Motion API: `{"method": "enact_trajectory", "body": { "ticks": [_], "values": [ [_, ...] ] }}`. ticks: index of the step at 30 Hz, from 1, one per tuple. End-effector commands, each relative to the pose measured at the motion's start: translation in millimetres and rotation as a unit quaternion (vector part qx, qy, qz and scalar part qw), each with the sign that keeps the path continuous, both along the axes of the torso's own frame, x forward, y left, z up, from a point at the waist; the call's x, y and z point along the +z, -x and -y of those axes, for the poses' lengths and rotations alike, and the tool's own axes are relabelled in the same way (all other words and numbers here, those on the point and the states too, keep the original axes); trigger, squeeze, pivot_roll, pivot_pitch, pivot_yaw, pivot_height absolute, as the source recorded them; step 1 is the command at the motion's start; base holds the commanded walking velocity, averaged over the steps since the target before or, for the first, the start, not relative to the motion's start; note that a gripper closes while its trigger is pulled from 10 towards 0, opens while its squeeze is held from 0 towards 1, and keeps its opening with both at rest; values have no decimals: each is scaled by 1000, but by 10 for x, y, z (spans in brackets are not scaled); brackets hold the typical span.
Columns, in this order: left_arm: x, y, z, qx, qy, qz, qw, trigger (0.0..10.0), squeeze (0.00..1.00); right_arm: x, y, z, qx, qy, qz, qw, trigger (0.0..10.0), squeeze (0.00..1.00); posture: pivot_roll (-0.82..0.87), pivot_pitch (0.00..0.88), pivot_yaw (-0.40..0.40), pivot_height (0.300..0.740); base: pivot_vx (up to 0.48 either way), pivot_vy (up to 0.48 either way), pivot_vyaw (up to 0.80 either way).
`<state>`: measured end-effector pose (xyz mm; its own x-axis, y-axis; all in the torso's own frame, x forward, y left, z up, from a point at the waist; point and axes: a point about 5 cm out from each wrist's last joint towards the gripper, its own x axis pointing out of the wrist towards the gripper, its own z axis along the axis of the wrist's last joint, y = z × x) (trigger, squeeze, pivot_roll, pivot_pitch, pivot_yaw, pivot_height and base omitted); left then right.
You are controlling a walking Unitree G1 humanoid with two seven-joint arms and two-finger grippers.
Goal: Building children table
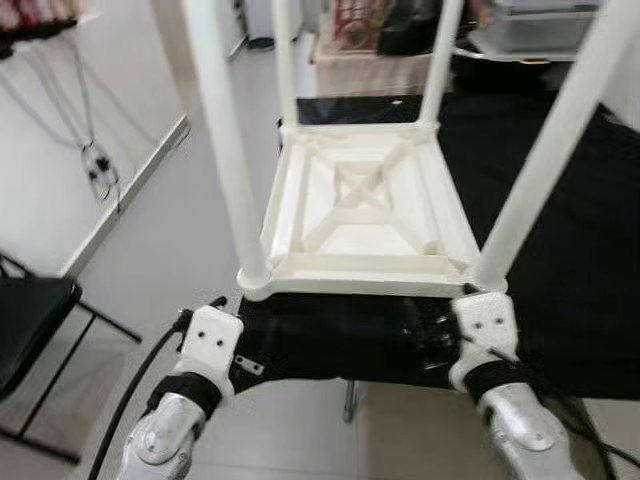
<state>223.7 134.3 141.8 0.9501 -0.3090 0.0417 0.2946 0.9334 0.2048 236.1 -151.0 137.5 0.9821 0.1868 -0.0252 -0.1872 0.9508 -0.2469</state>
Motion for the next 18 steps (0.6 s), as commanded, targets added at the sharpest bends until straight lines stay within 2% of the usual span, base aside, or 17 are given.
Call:
{"method": "enact_trajectory", "body": {
  "ticks": [1,3,7,12,14,18],
  "values": [
    [-52,16,-10,0,-15,-7,1000,10000,0,-36,-15,-55,16,9,-3,1000,10000,0,-64,9,16,740,0,0,0],
    [-58,23,1,-1,-16,-6,1000,10000,0,-46,-23,-104,37,23,-2,999,10000,0,-62,3,16,740,0,0,0],
    [-69,19,6,-1,-15,-6,1000,10000,0,-54,-14,-158,61,26,1,998,10000,0,-61,2,15,740,0,-459,0],
    [-71,12,5,0,-12,-3,1000,10000,0,-69,0,-198,78,23,1,997,10000,0,-60,4,17,740,0,-480,800],
    [-66,6,3,1,-12,-1,1000,10000,0,-86,-6,-199,76,18,-4,997,10000,0,-61,6,20,740,0,-480,0],
    [-51,-10,-7,9,-4,4,1000,10000,0,-101,-11,-200,75,19,-8,997,10000,0,-62,7,21,740,0,0,0]
  ]
}}
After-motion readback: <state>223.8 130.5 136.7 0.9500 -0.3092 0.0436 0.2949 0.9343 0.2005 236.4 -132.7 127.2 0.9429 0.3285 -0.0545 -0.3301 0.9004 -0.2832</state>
